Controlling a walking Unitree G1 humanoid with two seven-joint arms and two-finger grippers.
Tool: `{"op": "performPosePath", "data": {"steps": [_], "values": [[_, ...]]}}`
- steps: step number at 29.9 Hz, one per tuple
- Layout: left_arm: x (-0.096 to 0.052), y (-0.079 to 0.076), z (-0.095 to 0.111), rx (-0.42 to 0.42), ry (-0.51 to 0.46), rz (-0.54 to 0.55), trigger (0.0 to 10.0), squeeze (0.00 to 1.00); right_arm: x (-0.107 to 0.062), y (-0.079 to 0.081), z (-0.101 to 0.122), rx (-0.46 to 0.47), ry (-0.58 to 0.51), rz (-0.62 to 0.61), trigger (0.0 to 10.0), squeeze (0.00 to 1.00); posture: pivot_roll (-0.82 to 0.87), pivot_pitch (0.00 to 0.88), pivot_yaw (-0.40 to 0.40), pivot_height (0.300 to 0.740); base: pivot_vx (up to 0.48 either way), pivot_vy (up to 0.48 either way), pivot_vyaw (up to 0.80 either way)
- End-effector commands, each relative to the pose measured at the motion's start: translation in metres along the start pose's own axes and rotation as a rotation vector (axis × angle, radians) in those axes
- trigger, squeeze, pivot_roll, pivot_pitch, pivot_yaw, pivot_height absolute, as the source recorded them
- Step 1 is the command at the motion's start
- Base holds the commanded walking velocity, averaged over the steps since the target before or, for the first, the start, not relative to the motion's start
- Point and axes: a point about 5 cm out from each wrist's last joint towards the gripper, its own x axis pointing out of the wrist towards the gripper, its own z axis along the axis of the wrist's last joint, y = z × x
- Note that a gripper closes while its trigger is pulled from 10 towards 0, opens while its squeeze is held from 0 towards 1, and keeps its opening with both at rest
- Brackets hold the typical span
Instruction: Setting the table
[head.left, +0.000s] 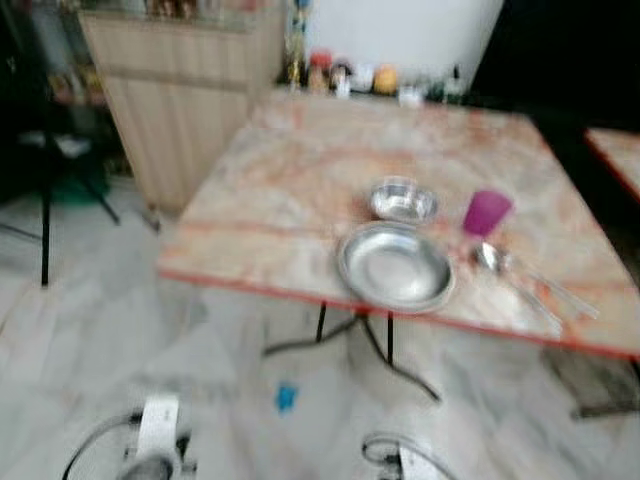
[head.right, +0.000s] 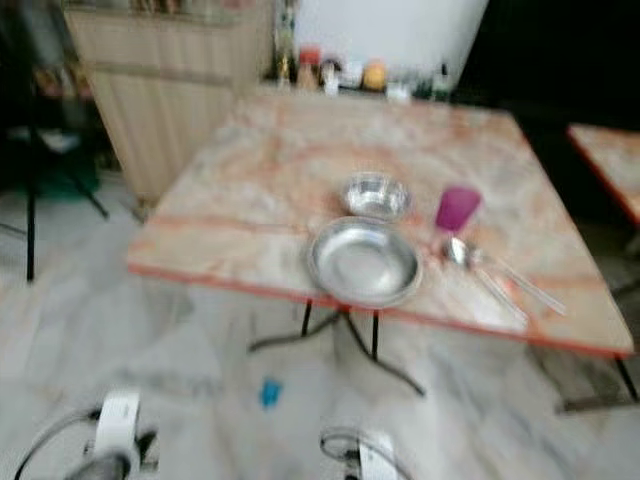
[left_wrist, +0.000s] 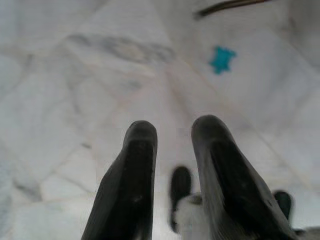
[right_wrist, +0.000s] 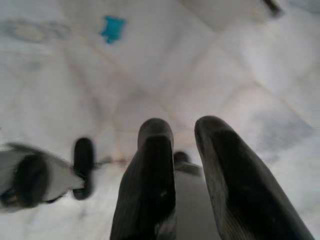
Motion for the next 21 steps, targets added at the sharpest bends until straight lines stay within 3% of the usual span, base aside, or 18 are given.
{"op": "performPosePath", "data": {"steps": [1,8,14,18,21], "values": [[-0.001,0.004,-0.004,0.002,0.011,0.009,10.0,0.0,0.001,-0.002,0.01,0.008,-0.051,-0.01,10.0,0.0,0.19,0.0,-0.088,0.74,0.0,0.0,0.0],[-0.001,0.003,-0.004,-0.004,0.008,0.009,10.0,0.0,0.003,-0.007,0.032,0.019,-0.137,-0.018,10.0,0.0,0.19,0.0,-0.095,0.74,0.0,0.0,0.0],[-0.001,0.003,-0.005,-0.011,0.009,0.012,10.0,0.0,0.003,-0.022,0.08,0.062,-0.32,-0.044,10.0,0.0,0.18,0.0,-0.101,0.74,0.0,0.0,0.0],[-0.002,0.003,-0.006,-0.014,0.01,0.013,10.0,0.0,0.001,-0.027,0.096,0.047,-0.4,-0.058,10.0,0.0,0.18,0.0,-0.104,0.74,0.0,0.0,0.0],[-0.002,0.003,-0.006,-0.013,0.009,0.012,10.0,0.0,-0.005,-0.027,0.115,0.03,-0.528,-0.061,10.0,0.0,0.18,0.0,-0.11,0.74,0.0,0.0,0.0]]}}
